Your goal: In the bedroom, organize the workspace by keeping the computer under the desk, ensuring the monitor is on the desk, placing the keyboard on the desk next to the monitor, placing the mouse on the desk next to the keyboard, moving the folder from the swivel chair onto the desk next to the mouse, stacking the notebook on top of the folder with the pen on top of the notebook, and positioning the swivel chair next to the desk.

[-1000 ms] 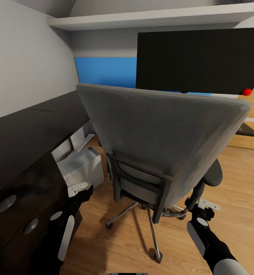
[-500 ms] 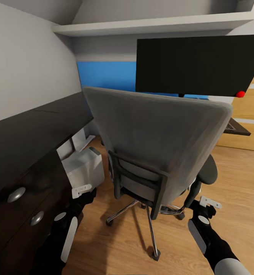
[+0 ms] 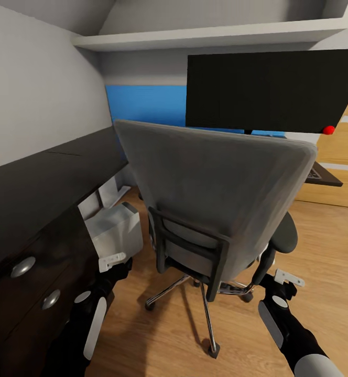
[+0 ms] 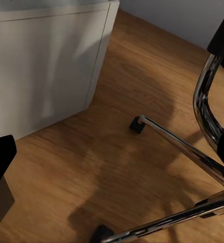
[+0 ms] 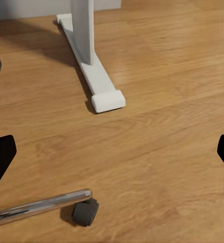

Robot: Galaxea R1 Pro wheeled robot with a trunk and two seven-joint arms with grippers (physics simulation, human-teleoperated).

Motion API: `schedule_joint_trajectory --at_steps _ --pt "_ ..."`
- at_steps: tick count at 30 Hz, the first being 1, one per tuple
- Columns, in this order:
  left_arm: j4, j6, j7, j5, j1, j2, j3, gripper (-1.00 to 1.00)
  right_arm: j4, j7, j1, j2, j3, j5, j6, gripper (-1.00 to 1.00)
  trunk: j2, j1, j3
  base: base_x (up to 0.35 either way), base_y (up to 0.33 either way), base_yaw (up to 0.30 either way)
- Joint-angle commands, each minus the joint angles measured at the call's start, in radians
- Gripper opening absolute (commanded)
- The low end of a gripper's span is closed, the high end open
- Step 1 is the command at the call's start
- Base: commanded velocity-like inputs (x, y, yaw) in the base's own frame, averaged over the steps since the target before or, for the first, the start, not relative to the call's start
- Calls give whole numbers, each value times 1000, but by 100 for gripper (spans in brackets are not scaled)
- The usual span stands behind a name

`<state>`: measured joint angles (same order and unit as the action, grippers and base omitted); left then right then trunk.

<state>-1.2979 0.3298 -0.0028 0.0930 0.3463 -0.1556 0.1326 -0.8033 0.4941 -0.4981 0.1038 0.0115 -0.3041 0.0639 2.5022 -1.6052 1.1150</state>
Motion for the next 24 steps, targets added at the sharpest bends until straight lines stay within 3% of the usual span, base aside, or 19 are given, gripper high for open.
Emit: schedule_joint_trajectory --at_steps 1,7,15,24 --pt "-1 6 0 10 0 -1 2 100 1 3 0 1 2 -10 7 100 0 0 1 0 0 0" --pt "-1 6 0 10 0 -1 1 100 6 16 0 13 -73 -12 5 100 0 0 1 0 0 0" --pt "-1 6 0 10 0 -1 1 100 7 18 0 16 -234 -12 0 100 0 0 1 0 0 0" --pt "-2 6 0 10 0 -1 1 100 8 19 0 36 -288 -13 -3 100 0 0 1 0 0 0"
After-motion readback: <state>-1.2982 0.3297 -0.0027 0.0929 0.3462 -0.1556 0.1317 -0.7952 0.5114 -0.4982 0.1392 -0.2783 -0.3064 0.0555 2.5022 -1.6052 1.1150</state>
